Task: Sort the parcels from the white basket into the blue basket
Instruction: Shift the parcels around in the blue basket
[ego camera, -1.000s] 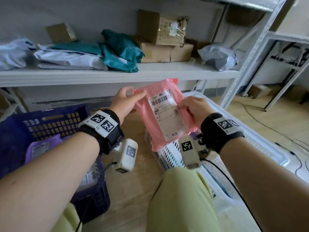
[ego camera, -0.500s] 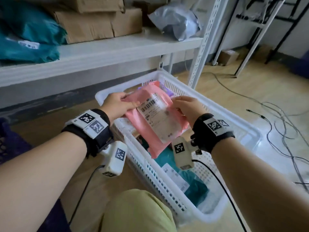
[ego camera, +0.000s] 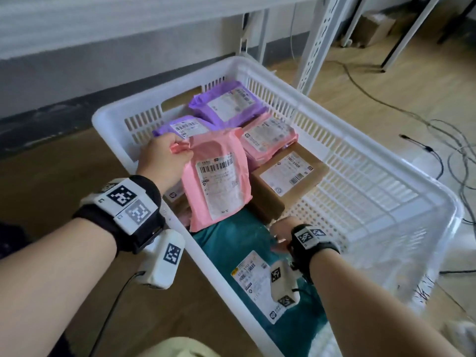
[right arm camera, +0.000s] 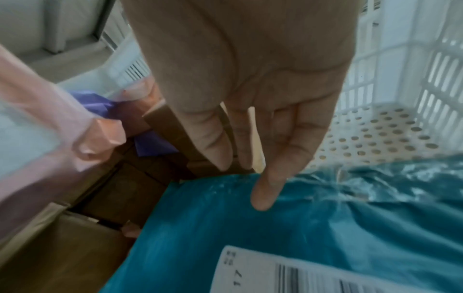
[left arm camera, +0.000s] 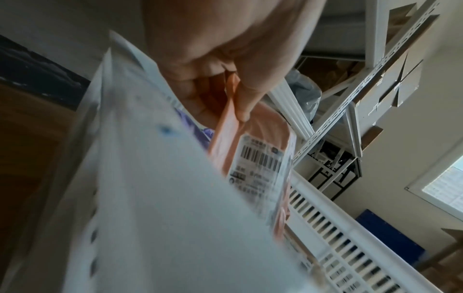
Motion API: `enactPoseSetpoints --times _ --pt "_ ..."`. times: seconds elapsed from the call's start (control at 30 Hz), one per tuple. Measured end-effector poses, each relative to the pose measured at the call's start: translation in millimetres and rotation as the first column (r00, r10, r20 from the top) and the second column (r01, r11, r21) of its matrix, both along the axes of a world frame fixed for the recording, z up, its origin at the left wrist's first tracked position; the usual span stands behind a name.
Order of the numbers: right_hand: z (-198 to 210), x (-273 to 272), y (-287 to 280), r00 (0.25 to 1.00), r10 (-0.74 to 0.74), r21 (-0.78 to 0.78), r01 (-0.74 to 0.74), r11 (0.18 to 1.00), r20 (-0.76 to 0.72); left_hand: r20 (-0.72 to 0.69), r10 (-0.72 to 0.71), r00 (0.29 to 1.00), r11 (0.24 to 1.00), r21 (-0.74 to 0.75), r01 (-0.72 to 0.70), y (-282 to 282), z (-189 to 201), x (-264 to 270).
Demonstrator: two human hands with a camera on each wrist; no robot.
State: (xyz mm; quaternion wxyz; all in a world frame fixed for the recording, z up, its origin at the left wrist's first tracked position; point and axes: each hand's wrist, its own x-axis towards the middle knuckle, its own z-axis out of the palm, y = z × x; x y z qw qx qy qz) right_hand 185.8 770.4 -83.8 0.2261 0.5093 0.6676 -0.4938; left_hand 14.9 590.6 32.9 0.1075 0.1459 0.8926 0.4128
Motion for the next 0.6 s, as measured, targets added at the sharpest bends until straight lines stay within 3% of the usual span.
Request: enactPoseSetpoints --times 0.13,0.27,0.37,0.47,0.6 --pt "-10.3 -2.6 -7.3 0.998 0.036 0.03 -0.038 0.999 0.059 -0.02 -0.021 1.0 1.0 -0.001 0.021 -0.5 -6.5 0.8" --pt "6.1 -4.5 -4.8 0.977 0.121 0.043 -0.13 0.991 0.174 -0.053 -0.012 0.999 1.0 0.018 0.013 -2.9 -4.0 1.9" --pt "35.7 -5.6 3.2 0.99 0.038 0.042 -0.044 0.998 0.137 -0.089 0.036 0.995 0.998 0.058 -0.031 -4.2 -0.2 4.4" --pt "60.3 -5.8 22.5 0.995 -0.091 0.22 0.081 0.972 0.033 -0.108 0.107 0.988 0.985 0.144 -0.091 -5.0 11.0 7.3" --pt "78.5 17.0 54.8 0.961 -0.246 0.405 0.276 0.872 -0.125 -0.085 0.189 0.978 0.956 0.245 -0.163 -6.2 27.9 9.1"
